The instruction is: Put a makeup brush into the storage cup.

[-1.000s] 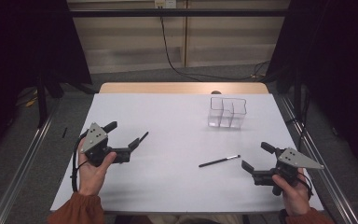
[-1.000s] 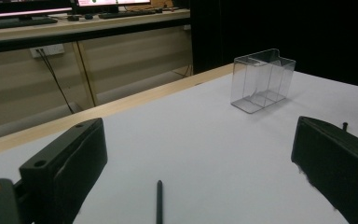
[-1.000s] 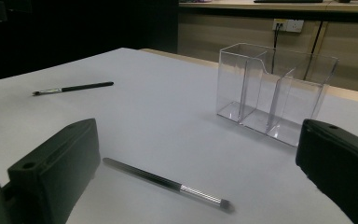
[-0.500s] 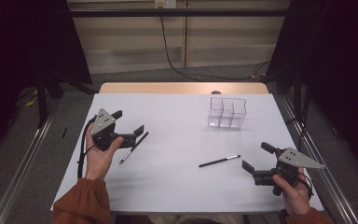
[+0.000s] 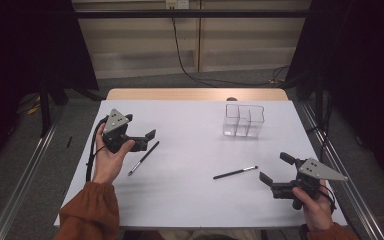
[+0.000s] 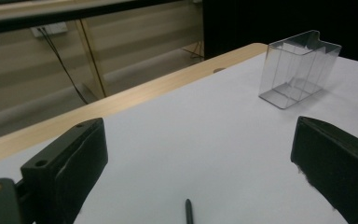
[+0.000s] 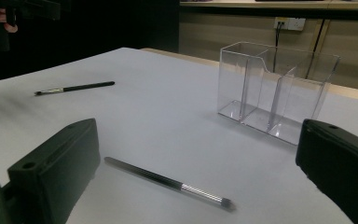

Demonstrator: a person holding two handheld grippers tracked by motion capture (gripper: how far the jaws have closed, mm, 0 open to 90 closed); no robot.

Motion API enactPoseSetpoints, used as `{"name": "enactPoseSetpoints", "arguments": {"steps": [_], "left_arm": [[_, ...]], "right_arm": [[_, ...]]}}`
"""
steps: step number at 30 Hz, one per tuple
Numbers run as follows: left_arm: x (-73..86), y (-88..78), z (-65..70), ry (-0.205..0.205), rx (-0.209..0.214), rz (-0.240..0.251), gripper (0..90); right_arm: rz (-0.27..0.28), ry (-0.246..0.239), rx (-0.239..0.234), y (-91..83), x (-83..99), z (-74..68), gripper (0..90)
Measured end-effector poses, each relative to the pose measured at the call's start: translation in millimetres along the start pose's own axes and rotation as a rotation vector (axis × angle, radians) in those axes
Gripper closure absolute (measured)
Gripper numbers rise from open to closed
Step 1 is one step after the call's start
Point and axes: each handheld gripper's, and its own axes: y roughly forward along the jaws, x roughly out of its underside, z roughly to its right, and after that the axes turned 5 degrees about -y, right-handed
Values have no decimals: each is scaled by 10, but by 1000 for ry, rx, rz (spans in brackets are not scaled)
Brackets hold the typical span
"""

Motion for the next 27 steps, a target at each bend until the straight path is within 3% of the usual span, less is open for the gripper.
{"name": "enactPoseSetpoints", "arguments": {"steps": [2,6,8,11,16,21,27], "left_arm": [[-8,12,-2,10,-5,-23,38],[-21,39,-41,-27,24,-59,37],[-32,44,-59,-19,18,-95,37],[-44,50,-81,-40,32,-153,38],[-80,68,-116,-12,58,-274,38],[-94,73,-135,11,30,-327,38],[-75,112,-143,34,-3,-450,53]], "right_arm": [[-1,0,9,-2,0,-3,0],[1,0,0,-5,-1,-5,0],[1,1,0,-3,0,-4,0],[0,1,0,-4,0,-2,0],[-1,1,-4,-1,1,-4,0],[0,1,-4,-1,1,-3,0],[-1,1,-5,0,1,-4,0]]}}
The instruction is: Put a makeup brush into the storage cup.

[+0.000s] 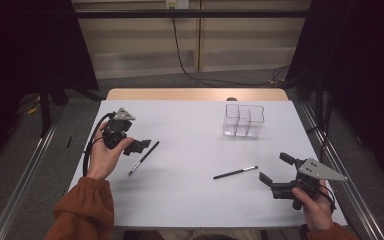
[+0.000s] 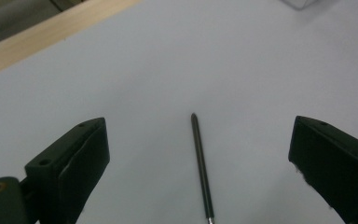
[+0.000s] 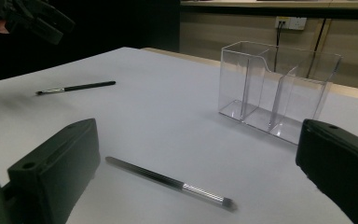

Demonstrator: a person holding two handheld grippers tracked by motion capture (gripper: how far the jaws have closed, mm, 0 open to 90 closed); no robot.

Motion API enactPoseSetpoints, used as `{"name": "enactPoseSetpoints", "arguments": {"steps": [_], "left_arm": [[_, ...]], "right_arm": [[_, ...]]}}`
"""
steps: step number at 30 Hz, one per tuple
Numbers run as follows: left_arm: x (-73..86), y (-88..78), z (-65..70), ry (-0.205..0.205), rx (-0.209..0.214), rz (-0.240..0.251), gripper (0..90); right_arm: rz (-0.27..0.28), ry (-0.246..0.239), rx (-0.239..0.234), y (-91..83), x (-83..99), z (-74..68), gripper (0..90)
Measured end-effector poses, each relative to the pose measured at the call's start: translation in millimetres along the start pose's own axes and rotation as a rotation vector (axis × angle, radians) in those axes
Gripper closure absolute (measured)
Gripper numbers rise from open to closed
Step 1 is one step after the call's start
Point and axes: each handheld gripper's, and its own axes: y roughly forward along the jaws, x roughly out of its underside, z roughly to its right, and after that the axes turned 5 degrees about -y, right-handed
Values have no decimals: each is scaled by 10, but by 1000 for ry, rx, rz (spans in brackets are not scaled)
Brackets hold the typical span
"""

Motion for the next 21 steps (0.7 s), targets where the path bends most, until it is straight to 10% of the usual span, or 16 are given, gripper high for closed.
{"name": "enactPoseSetpoints", "arguments": {"steps": [21], "left_arm": [[1,257,-62,-11,44,-313,98]], "right_arm": [[-8,4,-20,12,5,-7,0]]}}
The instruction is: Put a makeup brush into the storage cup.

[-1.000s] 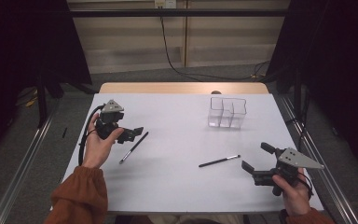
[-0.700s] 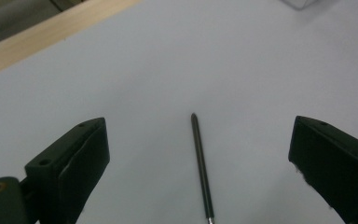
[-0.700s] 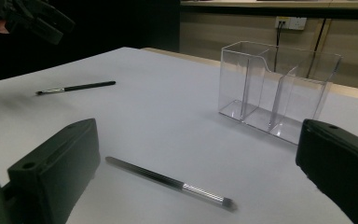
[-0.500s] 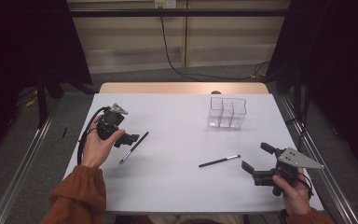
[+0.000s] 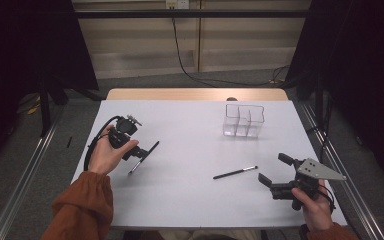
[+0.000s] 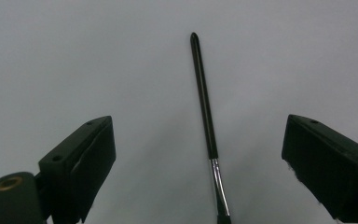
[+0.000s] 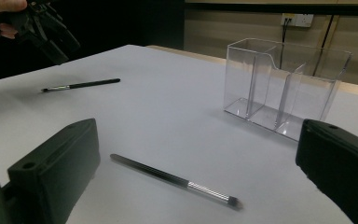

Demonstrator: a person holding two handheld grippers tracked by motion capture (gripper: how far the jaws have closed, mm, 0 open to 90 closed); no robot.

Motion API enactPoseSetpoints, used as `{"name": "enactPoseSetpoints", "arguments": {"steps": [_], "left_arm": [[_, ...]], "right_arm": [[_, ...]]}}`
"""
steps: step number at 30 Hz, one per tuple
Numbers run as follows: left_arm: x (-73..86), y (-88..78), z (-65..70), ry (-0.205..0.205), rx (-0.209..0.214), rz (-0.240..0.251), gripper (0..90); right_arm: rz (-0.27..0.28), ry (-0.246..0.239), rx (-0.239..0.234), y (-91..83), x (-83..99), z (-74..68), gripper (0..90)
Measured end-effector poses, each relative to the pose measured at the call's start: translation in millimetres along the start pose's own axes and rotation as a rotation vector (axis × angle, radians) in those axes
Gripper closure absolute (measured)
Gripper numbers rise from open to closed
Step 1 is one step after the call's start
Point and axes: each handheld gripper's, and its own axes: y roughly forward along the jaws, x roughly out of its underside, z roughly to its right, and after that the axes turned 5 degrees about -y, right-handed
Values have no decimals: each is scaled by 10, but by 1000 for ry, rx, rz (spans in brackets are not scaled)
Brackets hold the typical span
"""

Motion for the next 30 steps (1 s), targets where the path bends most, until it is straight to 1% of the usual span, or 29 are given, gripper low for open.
{"name": "enactPoseSetpoints", "arguments": {"steps": [1,4,6,9,12,13,15,16,19,20,21,23,24,27,29,30], "left_arm": [[-2,16,1,-1,10,-11,98],[-4,57,-4,-8,14,-54,98],[-5,92,6,-2,15,-88,98],[-9,146,25,7,41,-140,99],[-11,198,28,13,40,-180,99],[-10,218,35,9,23,-187,99],[-12,244,31,8,23,-202,99],[-12,250,30,11,13,-211,101],[-8,287,31,15,12,-233,100],[-5,298,32,16,5,-241,100],[-1,311,33,24,12,-248,98],[8,329,42,26,5,-252,91],[12,337,42,26,12,-254,76],[18,363,50,31,24,-268,74],[20,387,62,36,3,-278,69],[26,407,67,28,-11,-283,71]], "right_arm": [[0,0,0,0,0,0,0],[0,-1,0,0,1,1,0],[-2,-1,-1,1,1,-1,0],[-2,0,-1,1,1,2,0],[-2,-2,-2,1,1,-1,0],[-2,-2,-2,1,1,-1,0],[-3,-3,-1,2,1,-1,0],[-2,-2,-1,2,1,-1,0],[-3,-2,0,1,2,0,0],[-3,-1,0,2,2,0,0],[-3,-2,-1,2,2,0,0],[-2,-3,0,0,2,-1,0],[-3,0,1,-1,2,2,0],[-6,5,2,3,3,4,0],[-9,0,4,5,5,2,0],[-8,-3,3,5,4,1,0]]}}
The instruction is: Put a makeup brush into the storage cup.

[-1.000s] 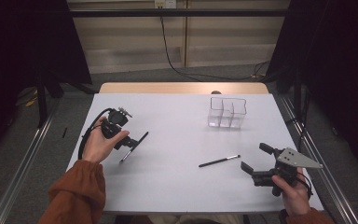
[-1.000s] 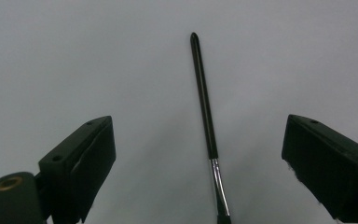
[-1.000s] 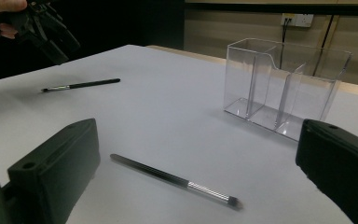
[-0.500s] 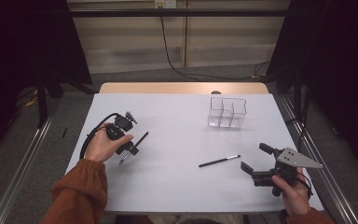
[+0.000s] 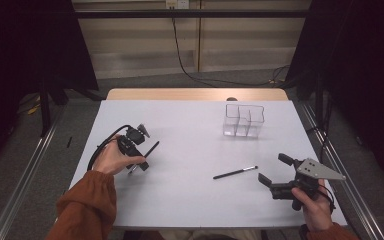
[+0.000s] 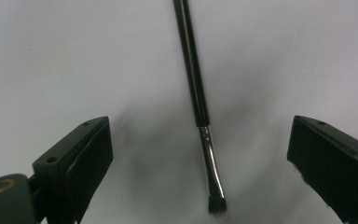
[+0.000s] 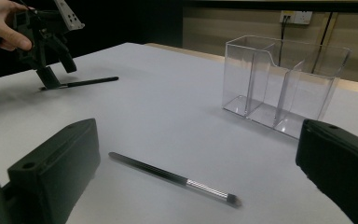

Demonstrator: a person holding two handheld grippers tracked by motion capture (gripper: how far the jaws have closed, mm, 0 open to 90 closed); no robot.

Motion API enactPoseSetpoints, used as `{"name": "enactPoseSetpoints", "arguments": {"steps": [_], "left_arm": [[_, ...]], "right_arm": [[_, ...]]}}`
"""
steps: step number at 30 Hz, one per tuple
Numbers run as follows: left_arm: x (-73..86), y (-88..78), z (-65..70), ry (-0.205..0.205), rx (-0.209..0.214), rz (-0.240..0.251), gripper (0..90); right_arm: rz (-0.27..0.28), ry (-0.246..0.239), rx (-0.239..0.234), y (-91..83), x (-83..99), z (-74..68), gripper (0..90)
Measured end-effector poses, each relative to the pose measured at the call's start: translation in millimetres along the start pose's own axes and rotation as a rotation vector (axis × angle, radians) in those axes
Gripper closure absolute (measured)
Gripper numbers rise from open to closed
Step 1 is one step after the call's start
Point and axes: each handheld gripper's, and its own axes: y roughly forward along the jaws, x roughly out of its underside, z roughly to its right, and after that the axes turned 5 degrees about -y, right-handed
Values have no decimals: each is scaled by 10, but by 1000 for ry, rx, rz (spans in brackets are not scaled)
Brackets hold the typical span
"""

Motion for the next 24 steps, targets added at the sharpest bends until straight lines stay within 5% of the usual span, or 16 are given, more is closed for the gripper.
{"name": "enactPoseSetpoints", "arguments": {"steps": [12,16,21,24], "left_arm": [[-4,33,33,-16,-15,-34,336],[6,2,30,-8,-5,-14,580],[-11,5,39,-6,-8,-28,611],[-14,5,41,-10,0,-25,710]], "right_arm": [[-3,-5,4,-5,0,-9,0],[-1,-9,4,-9,0,-13,0],[-2,-6,4,-5,-1,-14,0],[-2,-6,5,-3,-1,-12,0]]}}
